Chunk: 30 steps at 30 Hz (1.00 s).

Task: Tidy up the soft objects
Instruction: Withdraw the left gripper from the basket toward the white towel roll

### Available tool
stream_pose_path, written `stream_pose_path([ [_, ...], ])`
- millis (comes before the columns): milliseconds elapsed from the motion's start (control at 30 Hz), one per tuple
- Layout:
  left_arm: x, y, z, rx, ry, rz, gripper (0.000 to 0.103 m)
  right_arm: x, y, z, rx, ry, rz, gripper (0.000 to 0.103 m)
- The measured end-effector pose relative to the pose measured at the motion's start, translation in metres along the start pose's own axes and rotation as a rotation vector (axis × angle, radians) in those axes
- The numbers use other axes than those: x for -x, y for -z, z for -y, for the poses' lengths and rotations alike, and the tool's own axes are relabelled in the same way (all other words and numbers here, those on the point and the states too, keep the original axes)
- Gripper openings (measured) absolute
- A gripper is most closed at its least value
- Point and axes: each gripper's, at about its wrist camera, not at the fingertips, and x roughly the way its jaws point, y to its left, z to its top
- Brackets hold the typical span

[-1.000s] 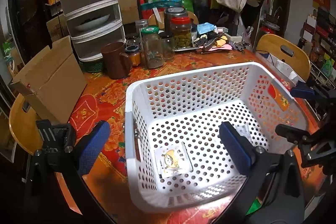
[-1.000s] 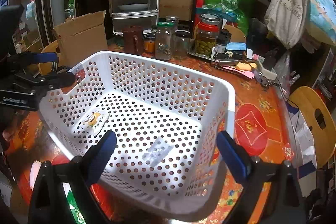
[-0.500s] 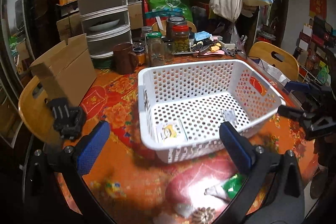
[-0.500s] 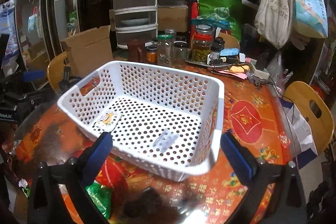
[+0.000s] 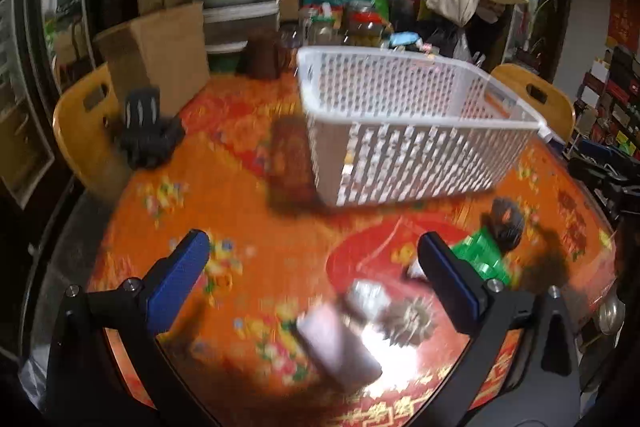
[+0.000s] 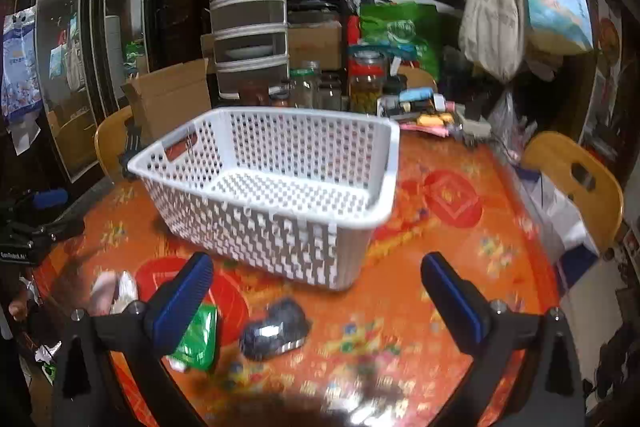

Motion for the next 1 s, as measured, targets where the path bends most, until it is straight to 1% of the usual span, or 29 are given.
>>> stream_pose_path([
  [67,-0.005,0.015,-0.004,0.013,-0.002,-0.015,0.103,-0.002,0.013,0.001,-0.013,-0.019,-0.016,0.103],
  [133,-0.010,0.027,-0.007,0.027,-0.005,-0.027,0.103,-0.006,0.025,0.002,-0.019,-0.017,-0.024,0.103],
  [267,-0.020,0.043,-0.010,0.043,0.007,-0.059,0.103,-0.016,0.043,0.008,-0.061,-0.027,-0.051,0.103],
  [333,-0.025,0.052,-0.009,0.044,0.018,-0.076,0.103,-0.022,0.049,0.011,-0.074,-0.026,-0.066,0.100],
  [567,-0.037,0.080,-0.006,0.066,0.048,-0.122,0.103,-0.030,0.065,0.010,-0.090,-0.042,-0.088,0.097],
  [633,-0.042,0.086,-0.004,0.063,0.044,-0.130,0.103,-0.030,0.068,0.009,-0.093,-0.044,-0.090,0.097],
  [667,-0.044,0.088,-0.002,0.057,0.030,-0.128,0.103,-0.031,0.068,0.009,-0.094,-0.044,-0.093,0.097],
  [733,-0.045,0.089,0.002,0.042,0.004,-0.120,0.098,-0.035,0.071,0.007,-0.095,-0.046,-0.103,0.096],
  [767,-0.045,0.089,0.003,0.033,-0.002,-0.117,0.094,-0.037,0.072,0.006,-0.094,-0.047,-0.109,0.096],
  [800,-0.044,0.088,0.004,0.028,-0.003,-0.114,0.089,-0.039,0.074,0.004,-0.092,-0.050,-0.116,0.096],
  [867,-0.043,0.087,0.003,0.026,-0.001,-0.112,0.084,-0.042,0.076,0.001,-0.088,-0.059,-0.126,0.095],
  [967,-0.044,0.086,-0.001,0.025,-0.004,-0.109,0.084,-0.046,0.079,-0.005,-0.081,-0.072,-0.134,0.095],
  [1000,-0.044,0.086,-0.002,0.024,-0.010,-0.105,0.082,-0.047,0.080,-0.007,-0.078,-0.076,-0.138,0.095],
])
